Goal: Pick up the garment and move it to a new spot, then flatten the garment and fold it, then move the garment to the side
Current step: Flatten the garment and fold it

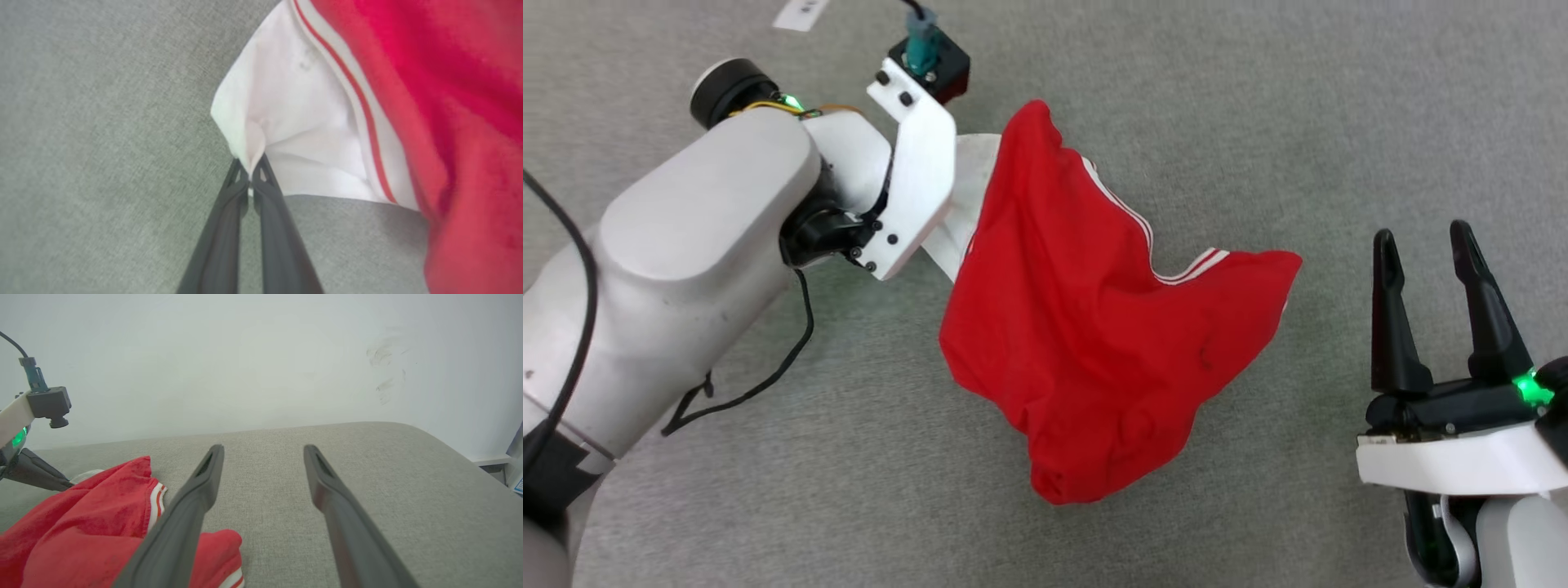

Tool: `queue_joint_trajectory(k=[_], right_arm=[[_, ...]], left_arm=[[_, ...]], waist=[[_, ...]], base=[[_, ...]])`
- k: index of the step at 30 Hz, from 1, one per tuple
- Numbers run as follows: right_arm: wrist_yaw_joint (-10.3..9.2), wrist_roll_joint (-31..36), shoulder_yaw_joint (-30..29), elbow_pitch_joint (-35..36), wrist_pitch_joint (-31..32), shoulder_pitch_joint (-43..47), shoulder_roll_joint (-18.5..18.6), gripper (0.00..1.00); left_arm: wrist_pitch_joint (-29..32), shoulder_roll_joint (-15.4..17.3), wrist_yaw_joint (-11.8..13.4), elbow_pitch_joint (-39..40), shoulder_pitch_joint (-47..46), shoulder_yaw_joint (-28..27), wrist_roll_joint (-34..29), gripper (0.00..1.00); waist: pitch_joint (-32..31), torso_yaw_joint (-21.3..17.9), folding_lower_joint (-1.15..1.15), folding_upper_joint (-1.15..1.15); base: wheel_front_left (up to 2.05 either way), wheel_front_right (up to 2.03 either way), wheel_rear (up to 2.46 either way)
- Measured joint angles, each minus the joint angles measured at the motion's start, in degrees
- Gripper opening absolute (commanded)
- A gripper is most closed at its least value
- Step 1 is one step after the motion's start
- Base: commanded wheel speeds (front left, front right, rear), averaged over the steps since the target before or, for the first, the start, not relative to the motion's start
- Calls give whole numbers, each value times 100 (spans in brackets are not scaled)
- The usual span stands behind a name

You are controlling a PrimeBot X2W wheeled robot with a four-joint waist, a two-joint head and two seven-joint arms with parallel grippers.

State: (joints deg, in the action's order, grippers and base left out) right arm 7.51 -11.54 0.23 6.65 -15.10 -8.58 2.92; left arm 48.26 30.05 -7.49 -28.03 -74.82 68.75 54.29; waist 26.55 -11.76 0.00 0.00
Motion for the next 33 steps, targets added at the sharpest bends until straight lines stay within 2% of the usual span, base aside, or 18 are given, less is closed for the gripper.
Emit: queue_joint_trajectory(k=[5,10,19,28,29,30,31,33], right_arm=[[0,136,7,-82,0,259,0,100],[0,218,0,-113,0,363,1,100],[0,297,20,-136,0,453,0,100],[0,367,54,-221,0,456,0,100],[0,374,49,-235,0,457,0,100],[0,374,37,-254,0,461,0,100],[0,375,23,-270,0,471,0,100],[0,403,21,-287,1,488,1,100]], left_arm=[[-272,219,0,5,66,-8,222,0],[-272,769,1,-92,331,-20,437,0],[-325,1607,304,-259,1173,-114,871,0],[-792,1623,498,-489,1802,-158,1105,0],[-924,1601,498,-494,1816,-174,1077,71],[-1099,1563,506,-505,1819,-221,1055,71],[-1254,1526,525,-516,1818,-266,1045,100],[-1585,1505,539,-530,1818,-300,920,100]], waist=[[-398,248,0,0],[-732,598,0,0],[-992,1025,-1,0],[-950,952,-1,0],[-967,945,-1,0],[-991,945,-1,0],[-1022,950,0,0],[-1107,966,0,0]], base=[[0,0,0],[0,0,0],[0,0,0],[0,0,0],[0,0,0],[0,0,0],[0,0,0],[0,0,0]])
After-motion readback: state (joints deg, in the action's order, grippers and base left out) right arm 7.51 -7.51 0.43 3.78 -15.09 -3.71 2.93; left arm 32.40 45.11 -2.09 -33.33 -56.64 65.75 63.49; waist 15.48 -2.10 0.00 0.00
